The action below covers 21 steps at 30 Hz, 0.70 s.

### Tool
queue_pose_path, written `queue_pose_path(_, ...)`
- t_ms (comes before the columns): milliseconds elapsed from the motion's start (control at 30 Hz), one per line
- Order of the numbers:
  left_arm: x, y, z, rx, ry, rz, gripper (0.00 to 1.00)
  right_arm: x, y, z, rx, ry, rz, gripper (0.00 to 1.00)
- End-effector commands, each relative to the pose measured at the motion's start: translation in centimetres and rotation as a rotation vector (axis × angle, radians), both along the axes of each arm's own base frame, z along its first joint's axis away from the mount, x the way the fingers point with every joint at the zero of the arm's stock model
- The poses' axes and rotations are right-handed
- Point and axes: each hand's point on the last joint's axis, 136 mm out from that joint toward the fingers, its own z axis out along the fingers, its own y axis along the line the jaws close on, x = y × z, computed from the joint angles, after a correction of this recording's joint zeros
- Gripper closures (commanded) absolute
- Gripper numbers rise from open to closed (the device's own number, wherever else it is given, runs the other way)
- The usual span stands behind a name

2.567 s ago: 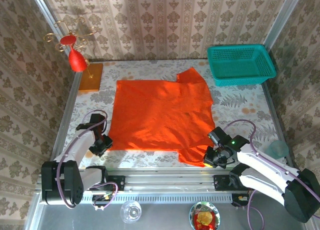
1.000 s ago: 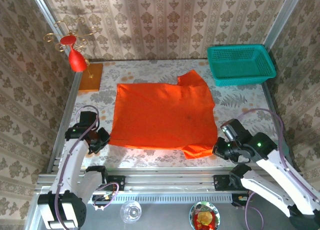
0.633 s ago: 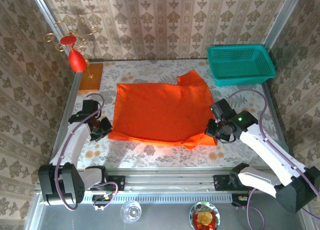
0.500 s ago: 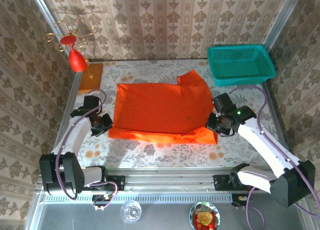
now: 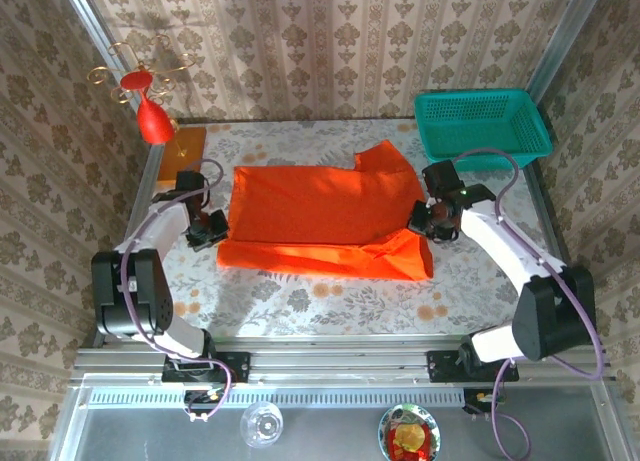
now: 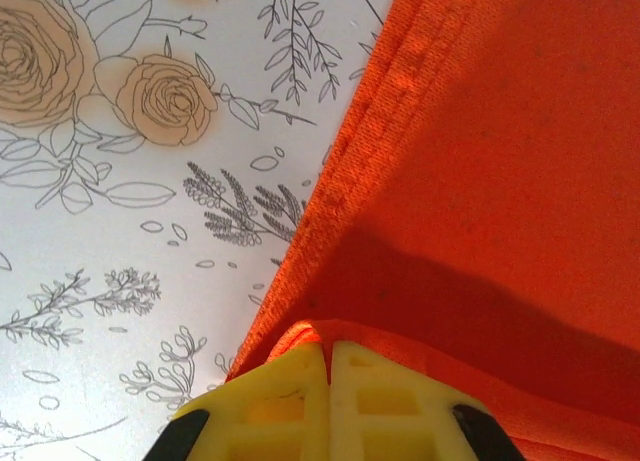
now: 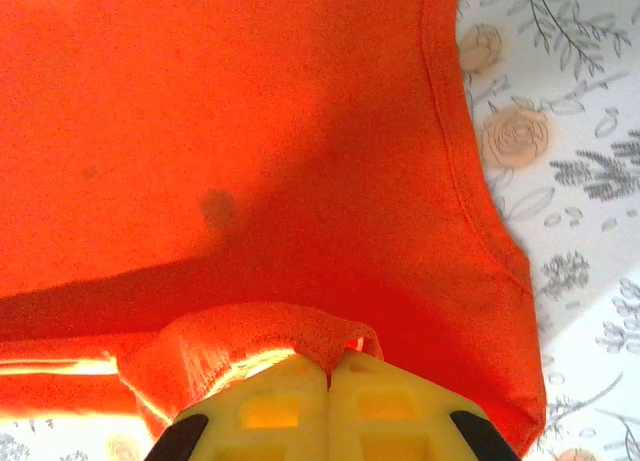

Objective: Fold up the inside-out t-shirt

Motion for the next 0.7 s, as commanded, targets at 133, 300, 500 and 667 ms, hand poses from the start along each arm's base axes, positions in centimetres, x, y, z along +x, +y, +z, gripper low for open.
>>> queue_pose_path(133,0.7,1.0,-1.3,0.05,0.028,-0.024,1.0,3.7,0.4,0.5,0.005,-0.038,0.043,1.0)
queue_pose_path(300,1.1,0.8,-2.0,0.044,0.037,-0.029,1.0,4.7,0.5,0.0,0.001,-0.024,0.056,1.0)
queue_pose_path(500,1.9,0.4,-2.3,0.023,0.018,-0.047,1.0,5.5,0.4,-1.1,-0.016,-0.003,0.072,1.0)
queue_pose_path(667,3.0,-0.2,-1.5,0.01,-0.021,-0.071,1.0,5.9,0.2,-1.7,-0.027,0.01,0.075,1.0)
